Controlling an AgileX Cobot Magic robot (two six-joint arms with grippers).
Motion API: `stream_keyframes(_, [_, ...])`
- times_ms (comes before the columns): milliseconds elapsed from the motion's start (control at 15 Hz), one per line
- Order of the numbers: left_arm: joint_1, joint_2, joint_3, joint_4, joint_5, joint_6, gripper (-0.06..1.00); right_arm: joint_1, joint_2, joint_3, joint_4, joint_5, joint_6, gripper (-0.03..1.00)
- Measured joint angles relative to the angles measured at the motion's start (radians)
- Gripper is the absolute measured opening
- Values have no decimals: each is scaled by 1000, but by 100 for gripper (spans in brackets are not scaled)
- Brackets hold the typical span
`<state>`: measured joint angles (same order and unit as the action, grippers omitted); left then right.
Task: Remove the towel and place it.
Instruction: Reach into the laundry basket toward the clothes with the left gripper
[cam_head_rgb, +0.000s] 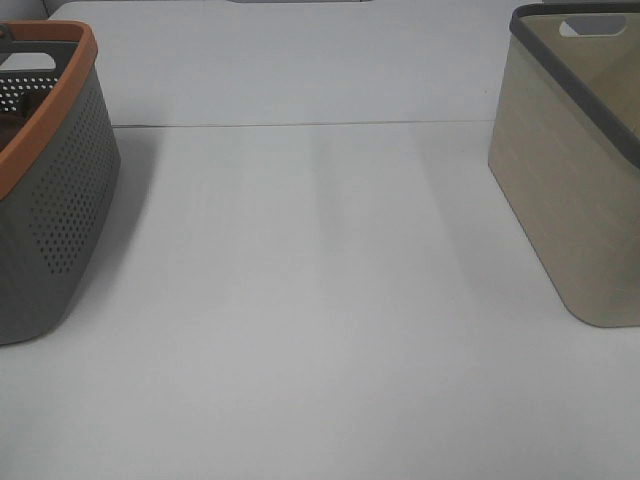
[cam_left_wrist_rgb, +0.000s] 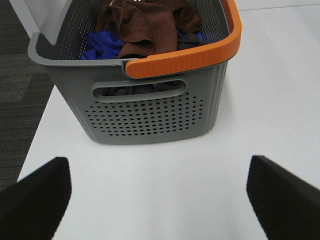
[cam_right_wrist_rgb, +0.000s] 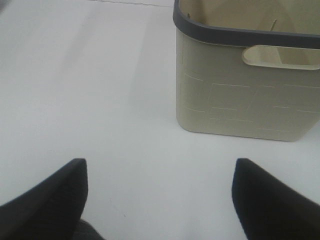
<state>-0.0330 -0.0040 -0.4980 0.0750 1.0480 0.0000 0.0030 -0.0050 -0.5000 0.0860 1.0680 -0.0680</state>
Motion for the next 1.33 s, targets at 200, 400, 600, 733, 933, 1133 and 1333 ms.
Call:
stream_keyframes(200, [0,0,0,0,0,0,90,0,0,0,0,0,0,76])
stream_keyframes(400, [0,0,0,0,0,0,90,0,0,0,0,0,0,76])
stream_keyframes(600, [0,0,0,0,0,0,90,0,0,0,0,0,0,76])
stream_keyframes(733, [0,0,0,0,0,0,90,0,0,0,0,0,0,76])
stream_keyframes(933, [0,0,0,0,0,0,90,0,0,0,0,0,0,76])
stream_keyframes(1133, [0,0,0,0,0,0,90,0,0,0,0,0,0,76])
stream_keyframes(1333, [0,0,0,0,0,0,90,0,0,0,0,0,0,76])
